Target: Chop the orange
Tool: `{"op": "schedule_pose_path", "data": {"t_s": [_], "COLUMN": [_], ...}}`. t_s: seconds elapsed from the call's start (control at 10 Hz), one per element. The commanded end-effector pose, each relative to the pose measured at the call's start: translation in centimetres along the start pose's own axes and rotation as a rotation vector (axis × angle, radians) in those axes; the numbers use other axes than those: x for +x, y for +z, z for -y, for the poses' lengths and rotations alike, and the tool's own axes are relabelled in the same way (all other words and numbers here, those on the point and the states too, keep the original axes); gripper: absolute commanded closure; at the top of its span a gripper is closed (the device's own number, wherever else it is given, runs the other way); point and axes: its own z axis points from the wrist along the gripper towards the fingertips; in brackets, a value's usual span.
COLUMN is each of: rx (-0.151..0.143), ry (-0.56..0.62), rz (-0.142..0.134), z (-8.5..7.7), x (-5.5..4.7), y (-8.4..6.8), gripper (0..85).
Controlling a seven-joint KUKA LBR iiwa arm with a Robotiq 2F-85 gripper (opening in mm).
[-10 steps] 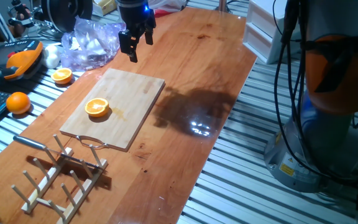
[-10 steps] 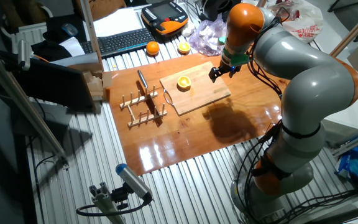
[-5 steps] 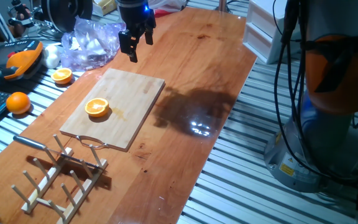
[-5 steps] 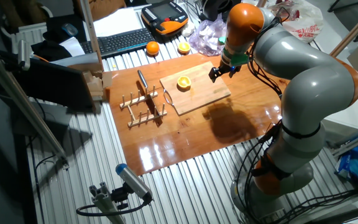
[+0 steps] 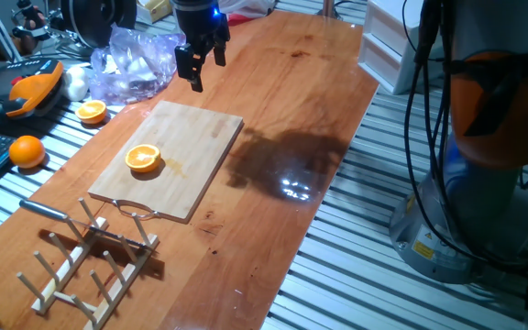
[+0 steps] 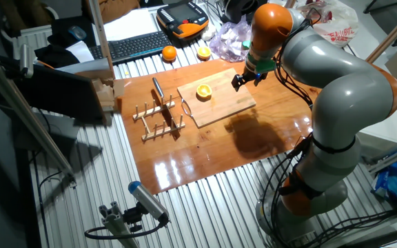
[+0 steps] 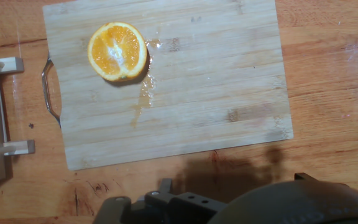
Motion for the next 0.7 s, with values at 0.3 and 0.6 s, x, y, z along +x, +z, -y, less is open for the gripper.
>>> {"op": "schedule_pose_path", "data": {"t_s": [0.3, 0.6], "rx": [-0.001, -0.004], "ry": [-0.368, -0.362], "rz": [-0.246, -0.245], "z": [0.00, 0.00], "x": [-0.01, -0.01], "y": [0.00, 0.00], "gripper": [85.0, 85.0]}}
